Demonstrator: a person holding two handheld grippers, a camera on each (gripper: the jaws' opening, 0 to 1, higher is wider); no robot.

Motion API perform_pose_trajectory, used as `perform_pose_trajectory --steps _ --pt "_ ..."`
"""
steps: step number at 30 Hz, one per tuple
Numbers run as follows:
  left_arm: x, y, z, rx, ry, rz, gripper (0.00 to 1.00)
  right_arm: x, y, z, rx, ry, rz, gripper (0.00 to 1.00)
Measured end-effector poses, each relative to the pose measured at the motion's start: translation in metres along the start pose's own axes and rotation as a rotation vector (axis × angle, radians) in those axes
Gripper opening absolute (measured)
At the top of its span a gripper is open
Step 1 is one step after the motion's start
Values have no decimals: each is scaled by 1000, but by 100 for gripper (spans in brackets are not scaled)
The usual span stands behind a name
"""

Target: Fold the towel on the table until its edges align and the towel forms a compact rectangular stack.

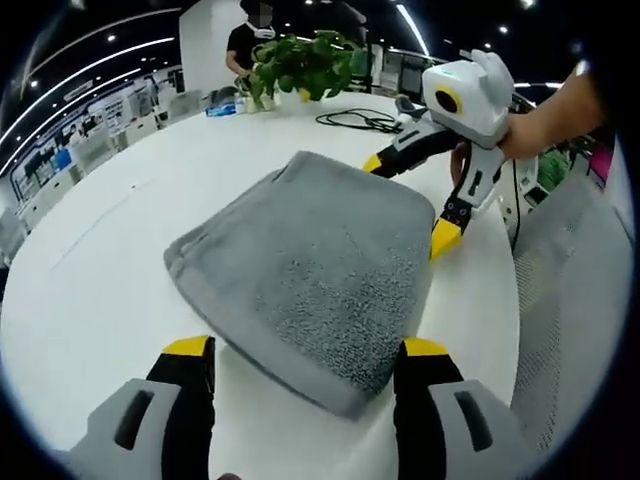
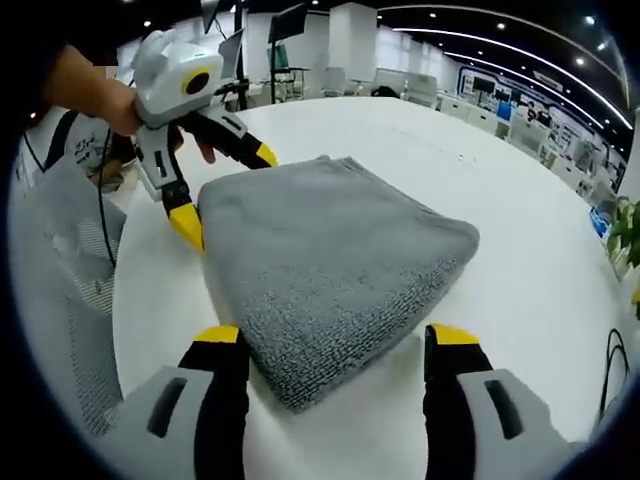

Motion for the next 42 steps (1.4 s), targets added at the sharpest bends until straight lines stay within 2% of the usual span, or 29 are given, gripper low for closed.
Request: perform_pose_trajectory --steps 3,9,13,22,27,35,42 --pt "-5 -1 2 1 3 -6 72 1 -2 3 -14 -5 -5 63" --pt "-17 -1 7 -5 5 -15 71 11 -11 13 -24 1 -16 63" --pt "-27 -3 10 -11 7 -10 67 16 -18 19 -31 6 -24 62" --pt "-44 -1 18 -46 29 1 63 33 -31 36 -42 1 -26 62" --pt "-56 -2 23 -42 29 -13 62 38 -36 39 -43 1 -11 61" --pt "-68 -6 30 -62 35 10 62 45 -45 43 -57 -6 22 60" --pt "-70 -7 29 -73 31 10 62 45 -47 36 -53 -1 19 60"
Point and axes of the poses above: the point that each gripper's makers call its tool centre point, and the gripper's own axes: z roughly forward along the fingers, x roughly to its right, y roughly out of its underside, the point moved 5 cm from there along -z, roughly backward along the fingers, and after that the axes turned 14 degrees about z, right-handed, at the moved point
